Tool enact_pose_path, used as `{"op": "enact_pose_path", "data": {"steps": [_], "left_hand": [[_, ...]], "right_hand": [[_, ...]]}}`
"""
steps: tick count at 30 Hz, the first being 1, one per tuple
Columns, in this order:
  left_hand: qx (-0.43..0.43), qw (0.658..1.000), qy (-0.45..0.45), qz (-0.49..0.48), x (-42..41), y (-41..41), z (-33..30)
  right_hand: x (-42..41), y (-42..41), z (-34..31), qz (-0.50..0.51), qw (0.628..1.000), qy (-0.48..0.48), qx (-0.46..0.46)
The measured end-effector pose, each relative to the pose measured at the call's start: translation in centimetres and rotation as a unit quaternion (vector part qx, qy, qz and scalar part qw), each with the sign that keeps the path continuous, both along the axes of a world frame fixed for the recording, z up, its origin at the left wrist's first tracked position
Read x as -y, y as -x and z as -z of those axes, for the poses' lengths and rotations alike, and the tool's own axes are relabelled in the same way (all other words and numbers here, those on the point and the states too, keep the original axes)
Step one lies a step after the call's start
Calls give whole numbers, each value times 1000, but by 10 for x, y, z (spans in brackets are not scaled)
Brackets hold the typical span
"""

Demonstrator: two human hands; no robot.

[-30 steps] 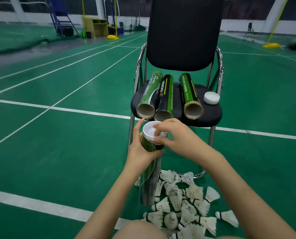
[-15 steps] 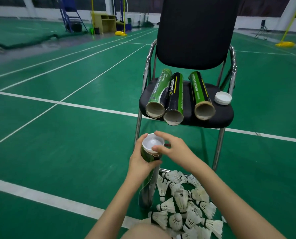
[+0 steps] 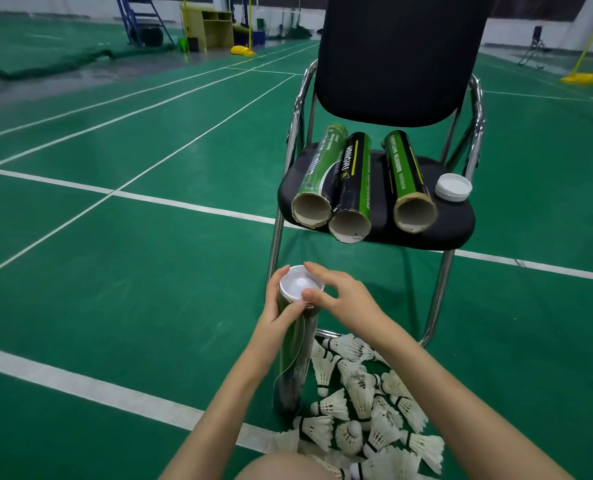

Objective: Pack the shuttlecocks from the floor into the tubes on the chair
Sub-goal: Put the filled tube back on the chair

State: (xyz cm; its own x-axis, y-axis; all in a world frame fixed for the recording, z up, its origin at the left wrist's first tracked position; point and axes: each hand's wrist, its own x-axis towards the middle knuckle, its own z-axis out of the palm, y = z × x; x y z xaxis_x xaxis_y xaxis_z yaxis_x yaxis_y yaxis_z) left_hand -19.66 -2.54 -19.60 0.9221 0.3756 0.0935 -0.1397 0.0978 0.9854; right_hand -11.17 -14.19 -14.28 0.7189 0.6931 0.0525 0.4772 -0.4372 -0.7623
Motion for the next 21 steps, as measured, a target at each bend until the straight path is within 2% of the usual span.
{"op": "enact_pose_path", "data": {"steps": [6,11,15,18,21], "left_hand": [[-6,998,-28,-48,3,-1,5],[-5,997,-54,-53,2,1,8],[-6,995,-67,-69,4,-2,8],[-12,995,-67,-70,8,-1,3],[-5,995,-67,-68,12,4,2]], "right_hand": [[4,2,2,-3,1000,29,3],[7,6,0,24,995,95,21],[8,9,4,35,993,108,17],[11,7,9,34,996,84,-7],[14,8,16,10,995,-11,-97]]}}
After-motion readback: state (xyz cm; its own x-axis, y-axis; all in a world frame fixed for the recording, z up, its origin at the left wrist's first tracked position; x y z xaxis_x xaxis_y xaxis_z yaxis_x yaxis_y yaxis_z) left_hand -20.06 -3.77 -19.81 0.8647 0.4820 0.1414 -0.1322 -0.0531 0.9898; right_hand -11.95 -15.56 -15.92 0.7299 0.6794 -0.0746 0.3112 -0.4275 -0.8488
